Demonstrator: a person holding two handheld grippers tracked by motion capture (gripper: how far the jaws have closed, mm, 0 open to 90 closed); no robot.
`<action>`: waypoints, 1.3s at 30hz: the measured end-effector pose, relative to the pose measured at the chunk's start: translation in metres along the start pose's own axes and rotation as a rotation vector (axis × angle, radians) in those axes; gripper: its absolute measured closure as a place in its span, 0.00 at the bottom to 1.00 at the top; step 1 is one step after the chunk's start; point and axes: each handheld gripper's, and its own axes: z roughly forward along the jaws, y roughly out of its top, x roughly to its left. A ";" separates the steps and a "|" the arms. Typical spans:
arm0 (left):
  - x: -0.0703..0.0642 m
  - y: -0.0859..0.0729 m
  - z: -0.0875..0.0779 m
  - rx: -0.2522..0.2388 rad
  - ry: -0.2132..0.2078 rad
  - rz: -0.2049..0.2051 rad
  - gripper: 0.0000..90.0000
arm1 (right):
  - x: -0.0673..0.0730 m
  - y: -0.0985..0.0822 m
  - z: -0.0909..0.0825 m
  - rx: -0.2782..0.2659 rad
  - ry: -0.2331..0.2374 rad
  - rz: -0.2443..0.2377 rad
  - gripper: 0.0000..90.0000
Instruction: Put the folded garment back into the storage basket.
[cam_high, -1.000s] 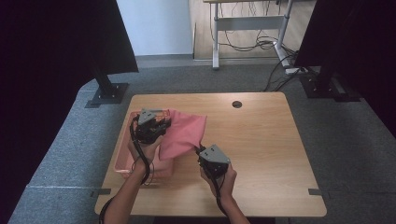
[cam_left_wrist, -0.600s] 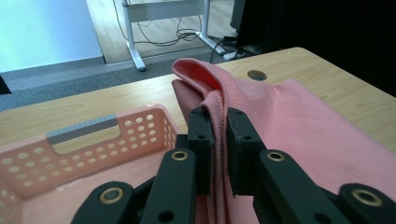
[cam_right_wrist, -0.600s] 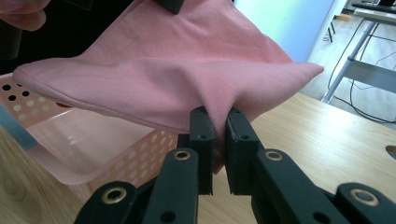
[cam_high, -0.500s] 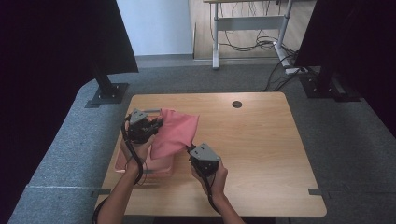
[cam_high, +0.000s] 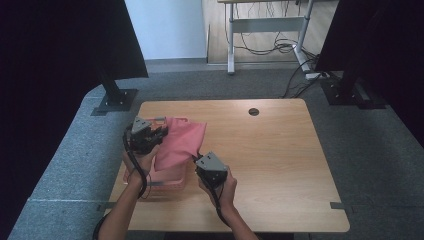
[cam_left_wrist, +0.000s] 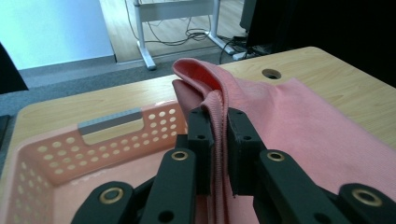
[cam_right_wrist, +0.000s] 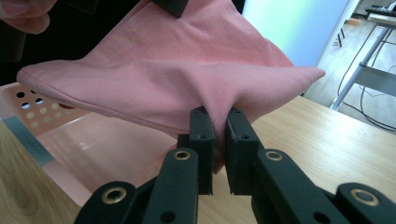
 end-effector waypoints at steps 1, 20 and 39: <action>0.002 -0.001 -0.001 0.001 0.005 -0.003 0.89 | 0.002 0.000 0.002 0.000 0.007 -0.002 0.92; 0.024 -0.009 -0.005 0.012 0.046 -0.018 0.89 | 0.017 0.005 0.022 0.002 0.045 -0.001 0.92; 0.047 -0.020 -0.018 0.029 0.098 -0.036 0.89 | 0.035 0.007 0.043 0.012 0.101 0.001 0.92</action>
